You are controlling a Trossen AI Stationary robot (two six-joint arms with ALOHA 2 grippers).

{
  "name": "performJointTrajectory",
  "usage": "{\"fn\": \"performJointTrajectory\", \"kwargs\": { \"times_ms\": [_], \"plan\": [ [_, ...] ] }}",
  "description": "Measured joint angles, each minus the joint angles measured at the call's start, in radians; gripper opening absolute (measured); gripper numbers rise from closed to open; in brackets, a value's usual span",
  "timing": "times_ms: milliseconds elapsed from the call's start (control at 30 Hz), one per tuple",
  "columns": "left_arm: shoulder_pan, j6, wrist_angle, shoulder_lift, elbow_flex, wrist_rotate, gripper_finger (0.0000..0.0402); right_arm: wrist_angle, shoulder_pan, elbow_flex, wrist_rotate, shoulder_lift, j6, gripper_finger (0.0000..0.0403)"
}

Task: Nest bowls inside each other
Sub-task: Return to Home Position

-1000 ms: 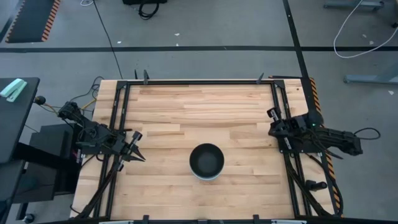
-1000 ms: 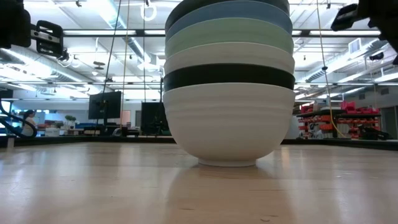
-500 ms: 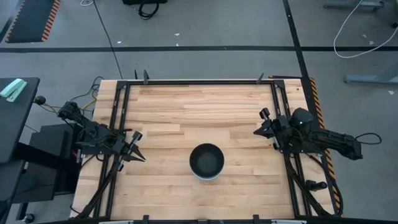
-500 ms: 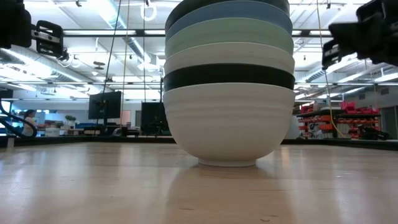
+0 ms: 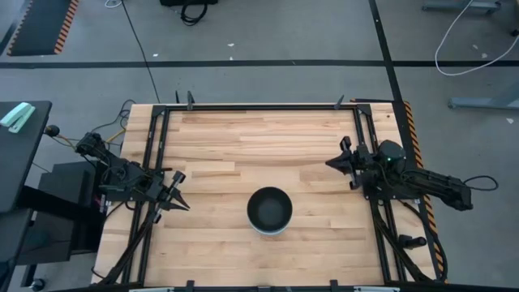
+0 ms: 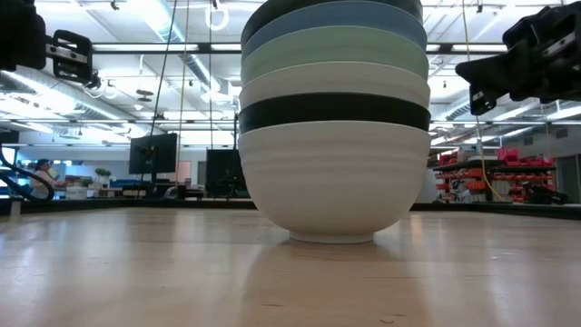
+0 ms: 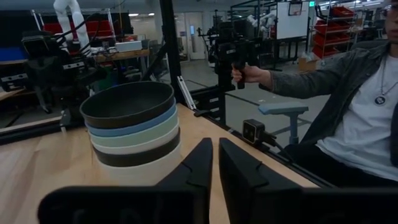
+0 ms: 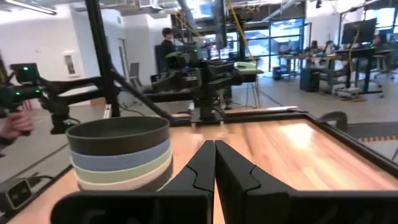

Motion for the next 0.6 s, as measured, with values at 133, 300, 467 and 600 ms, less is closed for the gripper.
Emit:
{"fn": "performJointTrajectory", "kwargs": {
  "times_ms": [133, 300, 467, 600],
  "plan": [
    [0.0, 0.002, 0.001, 0.0, 0.0, -0.007, 0.004, -0.002, 0.0, 0.0, 0.035, 0.0, -0.014, 0.0018],
    [0.018, 0.003, 0.002, 0.0, 0.0, -0.016, 0.0036, -0.01, 0.0, 0.0, 0.145, 0.007, -0.013, 0.0018],
    [0.063, 0.001, 0.002, 0.0, 0.0, -0.02, 0.0029, -0.029, 0.0, 0.0, 0.262, 0.055, 0.006, 0.0018],
    [0.104, -0.015, 0.003, 0.0, 0.0, -0.021, 0.0028, -0.036, 0.0, 0.0, 0.314, 0.095, 0.004, 0.0018]
  ]
}}
